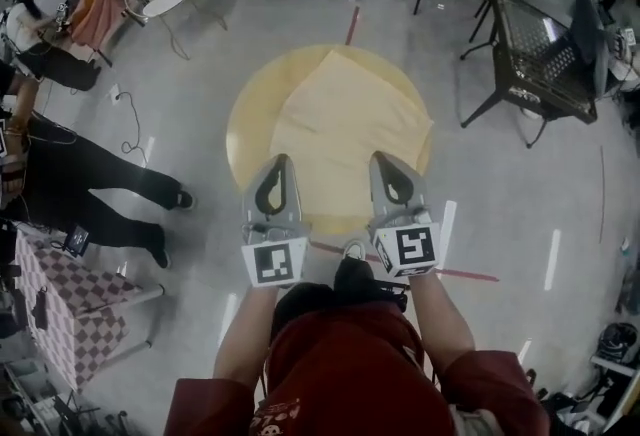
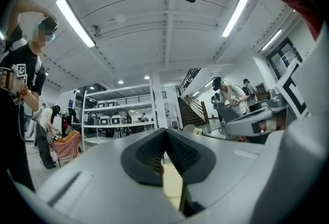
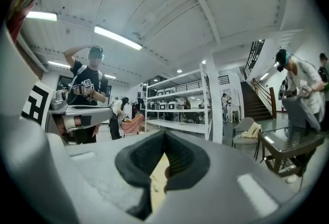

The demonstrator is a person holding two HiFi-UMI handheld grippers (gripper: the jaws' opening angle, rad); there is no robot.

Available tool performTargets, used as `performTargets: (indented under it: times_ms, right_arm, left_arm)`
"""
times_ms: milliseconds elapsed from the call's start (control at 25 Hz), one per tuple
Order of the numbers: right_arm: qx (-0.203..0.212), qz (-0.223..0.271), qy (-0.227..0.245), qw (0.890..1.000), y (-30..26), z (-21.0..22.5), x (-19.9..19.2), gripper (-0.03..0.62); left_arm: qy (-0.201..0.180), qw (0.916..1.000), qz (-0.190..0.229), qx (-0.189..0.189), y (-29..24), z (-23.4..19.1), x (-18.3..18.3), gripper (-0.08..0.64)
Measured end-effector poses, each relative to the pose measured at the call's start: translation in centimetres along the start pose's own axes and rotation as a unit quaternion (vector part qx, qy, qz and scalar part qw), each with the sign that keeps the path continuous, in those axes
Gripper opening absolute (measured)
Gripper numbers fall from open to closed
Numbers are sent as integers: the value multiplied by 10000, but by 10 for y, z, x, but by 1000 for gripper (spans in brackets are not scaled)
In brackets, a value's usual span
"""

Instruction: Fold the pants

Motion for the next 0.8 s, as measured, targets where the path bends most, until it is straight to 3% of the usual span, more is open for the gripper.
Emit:
performTargets:
  times_ms: [440,520,640,800]
  right_arm:
    - [-961,-220,-105,9951,4,3,-3,0]
    - [-1061,-320,-62,9938,8,2,-7,0]
    - [-1102,-578,33,9922,13,-6,-22,0]
    - [-973,-994,206,9901,16,-1,-50,1]
  left_arm:
    - [86,9954,94,-952,-23,-5,-10,6]
    - [-96,9938,33,-1106,-21,-5,-14,6]
    - [-663,9879,-163,-1392,-17,-8,-34,6]
    - [-1365,9695,-909,-1821,-18,3,-78,8]
Point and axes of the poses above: the fingertips, and each gripper's own axes: y backward along the fingers, z to its right, x out of its top, the point moved 2 cm from there along y, backward along the fingers, and after that the axes turned 10 degrees about -z, right-handed, at the moved point
